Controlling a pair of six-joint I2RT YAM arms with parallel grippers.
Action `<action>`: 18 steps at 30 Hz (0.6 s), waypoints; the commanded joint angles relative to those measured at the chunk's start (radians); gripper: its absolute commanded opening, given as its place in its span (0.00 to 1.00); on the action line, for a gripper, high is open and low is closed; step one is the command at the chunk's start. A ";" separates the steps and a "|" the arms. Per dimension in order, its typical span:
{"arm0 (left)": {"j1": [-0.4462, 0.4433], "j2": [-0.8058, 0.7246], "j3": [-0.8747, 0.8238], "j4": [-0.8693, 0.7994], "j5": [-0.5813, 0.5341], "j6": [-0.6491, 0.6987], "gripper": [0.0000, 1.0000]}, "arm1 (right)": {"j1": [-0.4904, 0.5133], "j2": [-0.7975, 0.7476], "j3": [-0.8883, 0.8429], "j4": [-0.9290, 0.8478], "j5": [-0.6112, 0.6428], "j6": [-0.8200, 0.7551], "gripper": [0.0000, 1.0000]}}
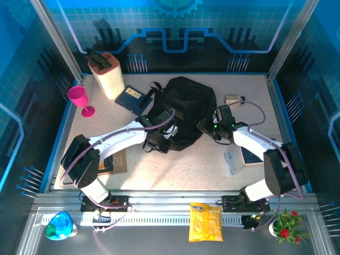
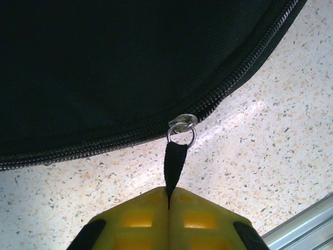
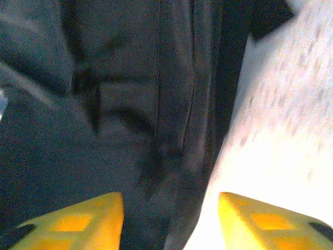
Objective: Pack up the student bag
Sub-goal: Unzip the student bag at the center of the table.
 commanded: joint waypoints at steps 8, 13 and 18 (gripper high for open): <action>0.004 -0.019 -0.013 0.019 0.031 0.011 0.00 | 0.195 -0.002 -0.056 0.016 0.029 0.316 0.71; 0.005 -0.040 -0.027 -0.001 -0.016 0.015 0.00 | 0.199 0.096 -0.009 0.028 0.050 0.300 0.56; 0.012 -0.062 -0.041 -0.053 -0.130 0.016 0.00 | 0.194 0.132 0.018 -0.030 0.163 0.267 0.28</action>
